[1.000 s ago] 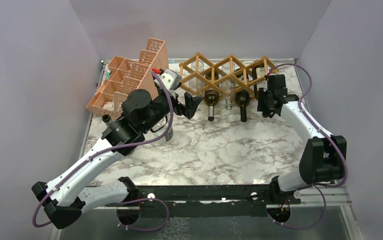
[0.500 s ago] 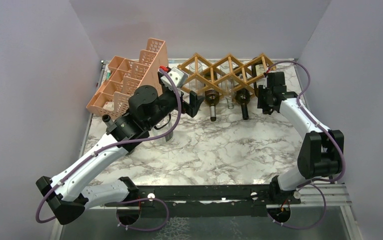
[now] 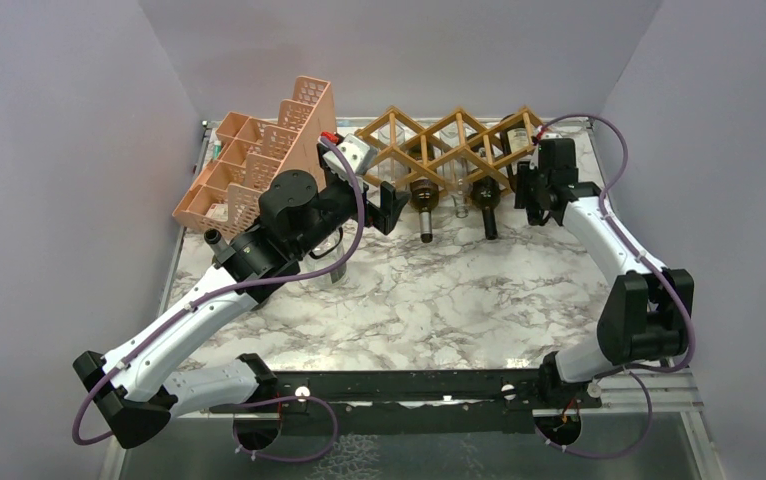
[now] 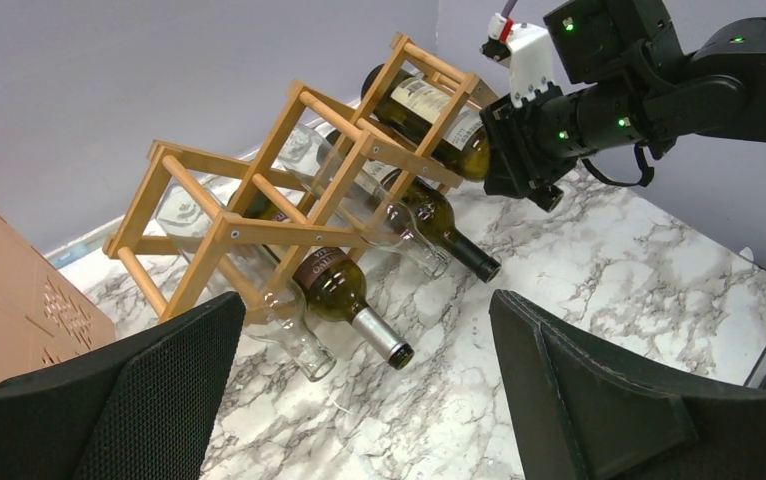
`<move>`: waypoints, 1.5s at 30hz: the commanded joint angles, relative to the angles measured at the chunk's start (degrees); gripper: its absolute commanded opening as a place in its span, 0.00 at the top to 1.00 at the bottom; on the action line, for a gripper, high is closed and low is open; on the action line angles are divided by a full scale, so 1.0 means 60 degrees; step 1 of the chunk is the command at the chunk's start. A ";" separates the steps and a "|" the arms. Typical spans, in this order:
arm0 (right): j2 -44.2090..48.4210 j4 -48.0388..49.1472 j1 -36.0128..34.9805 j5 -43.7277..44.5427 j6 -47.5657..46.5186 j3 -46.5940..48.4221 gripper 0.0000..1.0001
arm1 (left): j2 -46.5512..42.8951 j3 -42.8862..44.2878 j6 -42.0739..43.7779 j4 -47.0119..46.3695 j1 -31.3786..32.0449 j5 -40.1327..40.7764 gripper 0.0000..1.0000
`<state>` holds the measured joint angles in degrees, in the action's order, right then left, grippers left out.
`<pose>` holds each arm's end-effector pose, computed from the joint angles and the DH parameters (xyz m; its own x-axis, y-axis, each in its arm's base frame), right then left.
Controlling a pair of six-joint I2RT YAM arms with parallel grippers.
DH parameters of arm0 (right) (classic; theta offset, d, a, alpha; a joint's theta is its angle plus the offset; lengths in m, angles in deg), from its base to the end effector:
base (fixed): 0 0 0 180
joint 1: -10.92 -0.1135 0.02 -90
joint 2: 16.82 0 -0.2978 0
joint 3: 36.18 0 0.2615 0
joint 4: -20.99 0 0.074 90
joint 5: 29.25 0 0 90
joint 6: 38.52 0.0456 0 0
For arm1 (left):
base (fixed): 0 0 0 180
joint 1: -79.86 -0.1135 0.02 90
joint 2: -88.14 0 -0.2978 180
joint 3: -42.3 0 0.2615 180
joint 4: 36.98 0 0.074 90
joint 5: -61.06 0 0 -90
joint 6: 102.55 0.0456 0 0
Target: Put the wine bottle on the wine rack
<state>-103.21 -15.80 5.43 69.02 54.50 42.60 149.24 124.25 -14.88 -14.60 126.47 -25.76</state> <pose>0.3446 0.0265 0.2927 -0.6951 -0.0144 -0.7188 0.0443 0.9970 -0.0629 0.1667 -0.1726 0.4641 -0.0463 -0.0101 -0.9989 0.6862 0.7264 -0.0392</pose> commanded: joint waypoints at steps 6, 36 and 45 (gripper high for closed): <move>0.0640 0.1033 0.0067 -0.0036 0.0274 0.0133 0.71 | -0.0002 0.0189 -0.0042 -0.0232 0.0012 -0.0191 0.01; 0.1585 -0.1003 0.0067 -0.0994 0.0222 0.1438 0.37 | -0.0144 0.0266 0.0279 -0.0269 0.0019 0.0576 0.01; 0.2868 -0.1469 0.0038 -0.4515 0.0693 0.1723 0.36 | -0.0324 0.0576 0.0571 -0.0131 0.0012 0.1201 0.01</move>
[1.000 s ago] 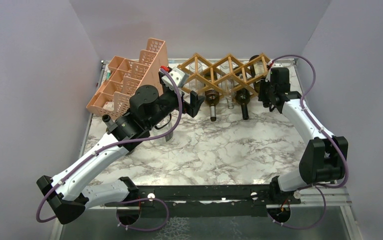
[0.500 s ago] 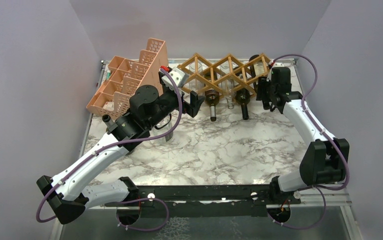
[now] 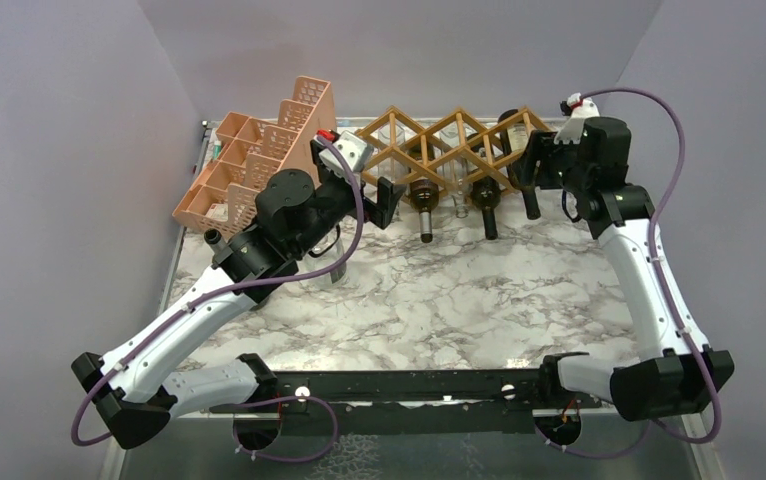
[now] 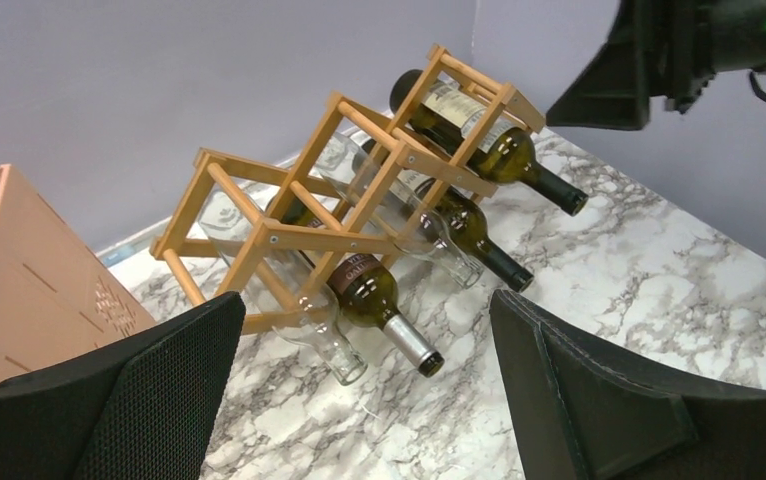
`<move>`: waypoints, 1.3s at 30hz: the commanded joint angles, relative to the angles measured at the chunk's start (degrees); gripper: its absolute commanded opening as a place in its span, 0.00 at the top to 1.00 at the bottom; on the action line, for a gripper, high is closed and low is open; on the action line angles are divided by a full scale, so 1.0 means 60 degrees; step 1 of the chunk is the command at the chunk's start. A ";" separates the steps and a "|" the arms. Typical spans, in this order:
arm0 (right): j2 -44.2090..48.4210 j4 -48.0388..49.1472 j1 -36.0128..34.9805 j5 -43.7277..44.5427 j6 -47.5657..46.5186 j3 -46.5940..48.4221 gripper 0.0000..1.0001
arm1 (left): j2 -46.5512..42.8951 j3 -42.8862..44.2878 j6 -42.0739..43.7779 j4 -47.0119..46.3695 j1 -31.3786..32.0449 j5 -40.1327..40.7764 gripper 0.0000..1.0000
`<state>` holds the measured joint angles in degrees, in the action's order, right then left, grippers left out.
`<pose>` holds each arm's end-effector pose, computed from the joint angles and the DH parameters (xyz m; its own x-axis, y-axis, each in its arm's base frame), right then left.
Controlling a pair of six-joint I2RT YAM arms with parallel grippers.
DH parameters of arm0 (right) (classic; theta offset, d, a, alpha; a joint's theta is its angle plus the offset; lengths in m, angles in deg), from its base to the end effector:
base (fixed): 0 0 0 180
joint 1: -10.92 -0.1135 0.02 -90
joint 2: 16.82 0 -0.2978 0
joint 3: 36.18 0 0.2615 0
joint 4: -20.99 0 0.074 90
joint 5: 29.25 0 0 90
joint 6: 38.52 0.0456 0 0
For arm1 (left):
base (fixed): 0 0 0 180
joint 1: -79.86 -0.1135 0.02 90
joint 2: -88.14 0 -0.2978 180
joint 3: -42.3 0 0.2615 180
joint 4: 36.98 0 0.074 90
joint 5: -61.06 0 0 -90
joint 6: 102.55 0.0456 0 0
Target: Put the wine bottle on the wine rack
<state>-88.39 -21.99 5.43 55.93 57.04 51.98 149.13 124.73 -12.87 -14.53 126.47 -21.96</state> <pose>0.2818 0.0309 0.4176 -0.4569 0.0531 -0.8880 -0.1266 0.9842 0.1240 0.1677 -0.1693 0.4674 -0.0157 0.0085 -0.9998 0.6378 0.7702 -0.0034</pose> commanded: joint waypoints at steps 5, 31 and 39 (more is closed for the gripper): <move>0.0951 -0.0055 -0.0441 -0.3200 0.0537 0.0032 0.39 | -0.0389 0.0830 0.0525 0.0174 0.0012 0.1210 0.01; -0.4283 0.2621 -0.8851 0.0547 0.1109 0.2258 0.30 | -0.1968 0.1340 0.0976 0.0472 0.0012 0.2869 0.01; -0.5752 0.2673 -0.8998 0.0741 0.0864 0.3547 0.32 | -0.2427 0.1584 0.1179 0.0765 0.0015 0.3208 0.01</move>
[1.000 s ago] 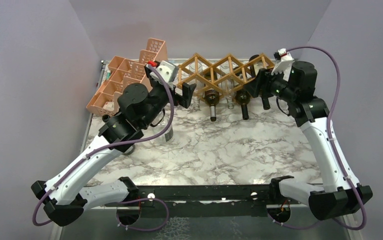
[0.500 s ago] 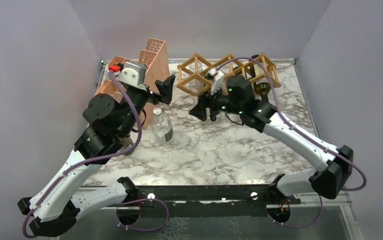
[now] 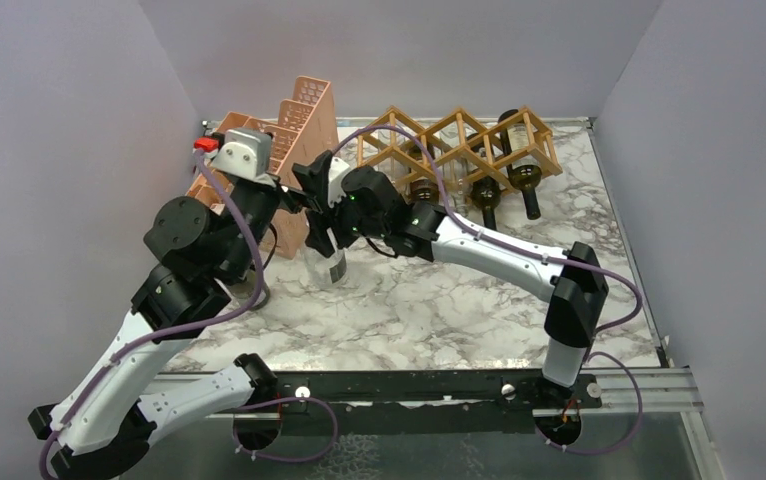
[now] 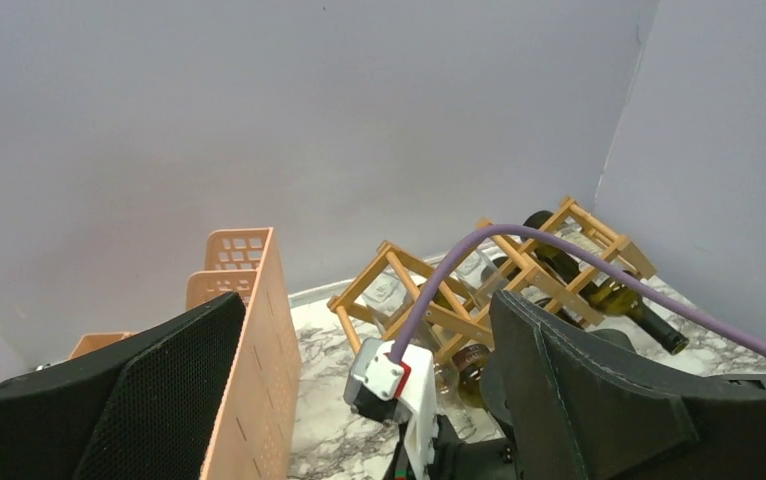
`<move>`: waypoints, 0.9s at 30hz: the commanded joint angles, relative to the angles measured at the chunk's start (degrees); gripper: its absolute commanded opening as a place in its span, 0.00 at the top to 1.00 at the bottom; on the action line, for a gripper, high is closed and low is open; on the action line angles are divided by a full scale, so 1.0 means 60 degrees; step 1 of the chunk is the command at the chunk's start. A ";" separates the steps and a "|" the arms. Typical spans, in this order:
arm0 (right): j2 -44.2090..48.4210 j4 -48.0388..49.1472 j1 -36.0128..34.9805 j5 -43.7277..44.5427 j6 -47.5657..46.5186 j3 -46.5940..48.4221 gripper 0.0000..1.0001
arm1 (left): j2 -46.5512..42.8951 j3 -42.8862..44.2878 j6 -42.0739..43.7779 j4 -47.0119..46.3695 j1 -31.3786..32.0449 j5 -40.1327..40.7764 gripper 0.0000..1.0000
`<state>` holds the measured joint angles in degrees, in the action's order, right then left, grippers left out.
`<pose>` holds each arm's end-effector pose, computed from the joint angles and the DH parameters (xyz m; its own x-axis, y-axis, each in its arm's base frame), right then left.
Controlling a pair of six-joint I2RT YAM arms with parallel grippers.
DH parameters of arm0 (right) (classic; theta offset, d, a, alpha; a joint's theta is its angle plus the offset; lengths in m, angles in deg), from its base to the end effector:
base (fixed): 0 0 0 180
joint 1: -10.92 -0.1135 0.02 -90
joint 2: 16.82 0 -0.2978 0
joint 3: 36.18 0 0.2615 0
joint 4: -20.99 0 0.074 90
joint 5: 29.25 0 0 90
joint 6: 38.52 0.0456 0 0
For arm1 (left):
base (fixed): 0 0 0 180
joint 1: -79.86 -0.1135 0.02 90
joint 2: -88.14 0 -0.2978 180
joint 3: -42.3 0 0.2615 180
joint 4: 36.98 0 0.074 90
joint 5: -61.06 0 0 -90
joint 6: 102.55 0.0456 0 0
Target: Put the wine bottle on the wine rack
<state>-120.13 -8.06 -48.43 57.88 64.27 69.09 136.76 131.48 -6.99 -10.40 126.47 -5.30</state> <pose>0.2307 0.3937 0.3578 -0.4216 -0.2778 -0.8632 -0.8087 0.5459 0.2193 0.1054 -0.0849 0.5350 0.2038 -0.0864 -0.9752 0.3805 0.9248 -0.0024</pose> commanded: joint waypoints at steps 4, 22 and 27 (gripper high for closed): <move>-0.1026 0.0302 -0.0013 0.0043 -0.0576 0.1227 0.37 | -0.0544 0.0356 0.0187 0.0088 0.0023 0.0536 0.01; -0.0285 0.1237 -0.0025 0.0342 -0.1429 -0.0961 0.94 | -0.0847 -0.0060 -0.0333 0.0372 0.0019 0.0617 0.01; 0.0764 0.2331 -0.0064 0.0616 -0.1305 -0.2999 0.99 | -0.0713 -0.0199 -0.0582 0.0361 0.0010 0.0527 0.01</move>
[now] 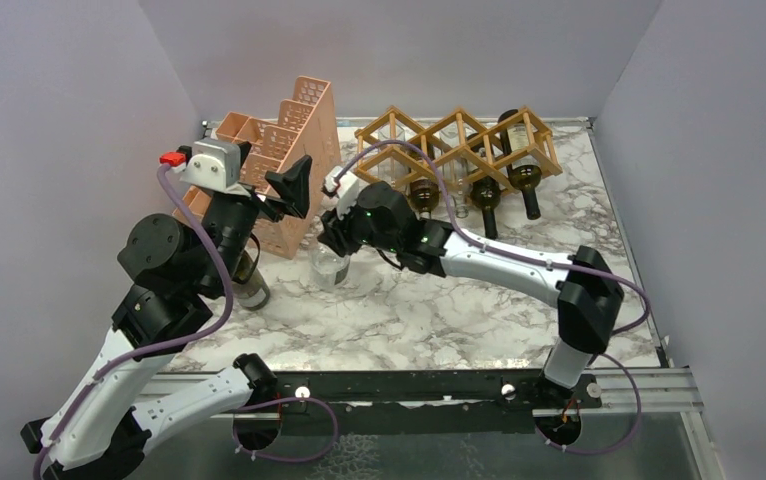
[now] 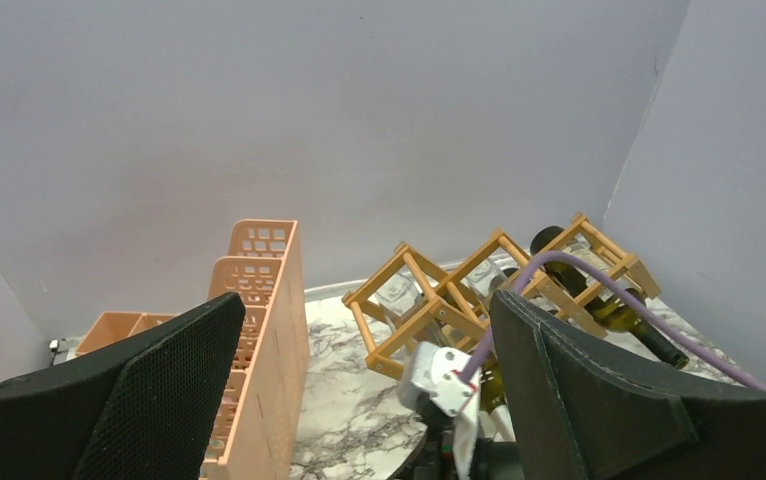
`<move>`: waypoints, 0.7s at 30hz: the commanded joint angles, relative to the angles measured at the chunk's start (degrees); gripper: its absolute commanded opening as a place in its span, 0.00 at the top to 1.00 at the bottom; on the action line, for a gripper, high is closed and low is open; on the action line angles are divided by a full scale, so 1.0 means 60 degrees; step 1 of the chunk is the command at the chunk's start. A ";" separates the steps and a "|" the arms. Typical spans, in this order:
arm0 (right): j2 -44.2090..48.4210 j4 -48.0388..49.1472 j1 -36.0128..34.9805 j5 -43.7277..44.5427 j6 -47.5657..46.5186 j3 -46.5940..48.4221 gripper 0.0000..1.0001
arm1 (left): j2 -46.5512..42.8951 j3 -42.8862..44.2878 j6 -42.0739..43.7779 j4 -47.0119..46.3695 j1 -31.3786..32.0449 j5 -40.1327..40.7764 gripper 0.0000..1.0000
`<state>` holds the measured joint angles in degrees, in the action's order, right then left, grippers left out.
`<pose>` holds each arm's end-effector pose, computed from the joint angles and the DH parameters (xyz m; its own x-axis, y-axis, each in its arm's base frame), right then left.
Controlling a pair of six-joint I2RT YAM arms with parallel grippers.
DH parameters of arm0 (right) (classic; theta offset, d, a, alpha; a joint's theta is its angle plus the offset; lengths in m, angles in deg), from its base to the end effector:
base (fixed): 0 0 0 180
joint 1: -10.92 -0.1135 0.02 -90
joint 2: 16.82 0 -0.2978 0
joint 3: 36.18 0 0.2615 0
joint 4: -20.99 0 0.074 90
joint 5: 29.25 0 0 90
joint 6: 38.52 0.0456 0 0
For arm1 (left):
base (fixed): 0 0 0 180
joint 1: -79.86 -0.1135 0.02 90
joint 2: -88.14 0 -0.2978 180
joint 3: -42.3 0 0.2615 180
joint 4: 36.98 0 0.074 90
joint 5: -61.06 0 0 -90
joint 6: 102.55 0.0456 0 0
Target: Put the wine bottle on the wine rack
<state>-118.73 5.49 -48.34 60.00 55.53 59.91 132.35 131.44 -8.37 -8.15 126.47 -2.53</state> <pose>0.2310 0.3897 0.3349 -0.2465 -0.2764 -0.9289 -0.8504 0.5214 0.0705 0.0848 -0.0602 0.5377 0.2160 -0.1335 -0.9672 0.3424 0.9380 -0.0530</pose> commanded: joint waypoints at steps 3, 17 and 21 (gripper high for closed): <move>0.1376 0.0622 -0.0071 0.0323 0.0564 -0.2767 0.99 | 0.0264 -0.0098 -0.0397 0.0009 0.0011 -0.0078 0.01; 0.4315 -0.0836 -0.0093 0.1273 0.1342 -0.5797 0.99 | 0.1549 0.0220 -0.0663 -0.0036 0.0022 -0.0753 0.01; 0.4544 -0.1669 -0.0084 0.1116 0.1695 -0.5994 0.99 | 0.1728 -0.0025 -0.0829 0.0049 0.0013 -0.0782 0.01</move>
<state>-91.80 6.60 -48.39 65.66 62.68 26.56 142.77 131.07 -11.39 -7.62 126.47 -5.26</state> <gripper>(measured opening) 0.399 0.990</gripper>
